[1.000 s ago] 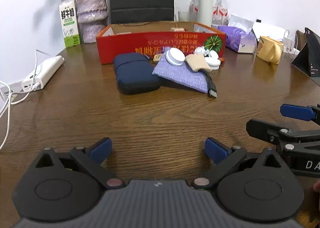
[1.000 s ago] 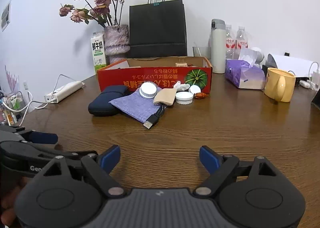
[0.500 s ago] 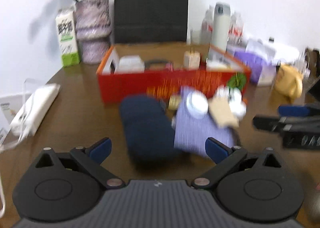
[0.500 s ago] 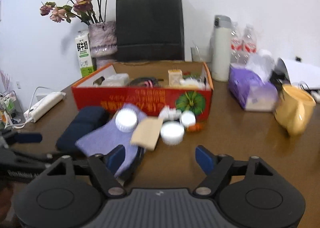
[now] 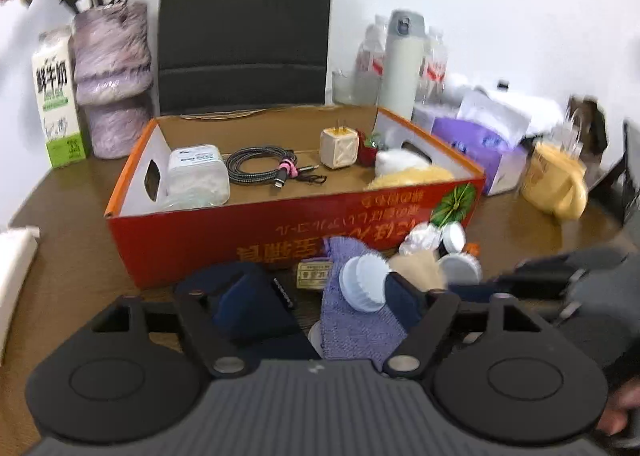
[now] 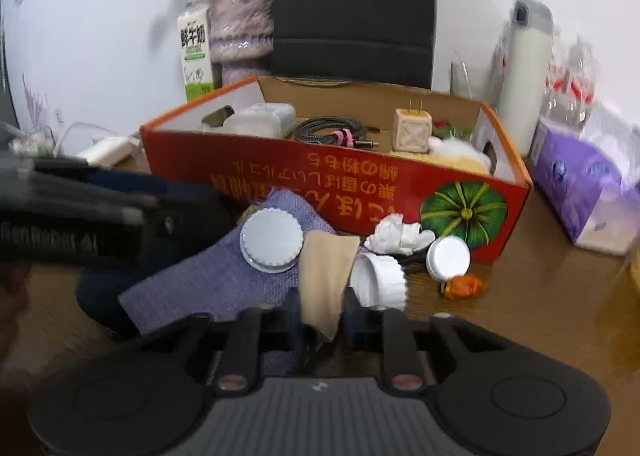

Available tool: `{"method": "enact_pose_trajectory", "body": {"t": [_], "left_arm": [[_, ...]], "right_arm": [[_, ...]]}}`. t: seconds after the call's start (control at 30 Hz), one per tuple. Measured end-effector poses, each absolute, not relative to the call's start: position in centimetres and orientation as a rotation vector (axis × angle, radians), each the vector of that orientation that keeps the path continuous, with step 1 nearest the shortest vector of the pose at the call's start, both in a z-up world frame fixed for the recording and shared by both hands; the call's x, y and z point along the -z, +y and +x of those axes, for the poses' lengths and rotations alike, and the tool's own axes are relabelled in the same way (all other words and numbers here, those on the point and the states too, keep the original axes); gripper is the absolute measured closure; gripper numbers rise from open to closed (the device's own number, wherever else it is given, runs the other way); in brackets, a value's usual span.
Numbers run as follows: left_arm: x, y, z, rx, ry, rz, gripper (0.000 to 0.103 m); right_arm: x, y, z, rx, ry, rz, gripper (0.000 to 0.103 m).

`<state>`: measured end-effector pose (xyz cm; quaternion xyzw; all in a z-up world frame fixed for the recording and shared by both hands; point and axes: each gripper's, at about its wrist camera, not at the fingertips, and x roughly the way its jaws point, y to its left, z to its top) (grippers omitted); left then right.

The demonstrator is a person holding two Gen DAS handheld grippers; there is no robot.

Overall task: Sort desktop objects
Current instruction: 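Grasp the beige pad with the right tool while the left tool grasps a white ribbed lid, then carry the beige pad and ribbed lid into the cardboard box and open both tools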

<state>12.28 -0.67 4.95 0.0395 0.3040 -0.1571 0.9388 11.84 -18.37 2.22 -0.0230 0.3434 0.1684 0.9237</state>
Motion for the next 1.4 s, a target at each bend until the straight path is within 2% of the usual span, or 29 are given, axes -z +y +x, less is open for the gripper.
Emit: {"method": "enact_pose_trajectory", "body": {"t": [0.23,0.33,0.37,0.4,0.53,0.73,0.8,0.93,1.27,1.4], "left_arm": [[-4.3,-4.6,13.7,0.319,0.654,0.172,0.027],[-3.7,-6.8,14.1,0.338,0.658,0.252,0.045],[-3.3,-7.1,14.2,0.342,0.673,0.261,0.06],[-2.8,-7.2,14.3,0.339,0.683,0.269,0.061],[-3.4,-6.7,13.1,0.33,0.639,0.254,0.062],[-7.0,-2.9,7.6,0.316,0.598,0.031,0.062],[-6.6,-1.7,5.2,0.308,0.633,-0.032,0.062],[-5.0,-1.7,0.3,0.249,0.654,0.029,0.062],[-3.7,-1.1,-7.0,0.349,0.642,0.031,0.062],[-4.2,-1.2,-8.9,0.353,0.596,0.038,0.062]], "right_arm": [[-5.1,-22.9,9.7,-0.37,0.599,0.129,0.088],[-4.9,-24.9,9.7,-0.36,0.607,0.205,0.088],[-4.8,-25.2,9.8,-0.337,0.604,0.204,0.088],[-4.6,-25.4,9.7,-0.319,0.602,0.199,0.088],[-4.1,-25.5,9.2,-0.278,0.59,0.152,0.088],[-4.6,-24.7,8.0,-0.295,0.531,0.091,0.088],[-4.6,-24.1,7.5,-0.312,0.518,0.067,0.088],[-4.9,-22.8,6.2,-0.343,0.494,0.031,0.088],[-3.4,-20.8,-6.3,-0.447,0.549,0.132,0.088],[-3.1,-20.9,-9.3,-0.43,0.546,0.091,0.088]]}}
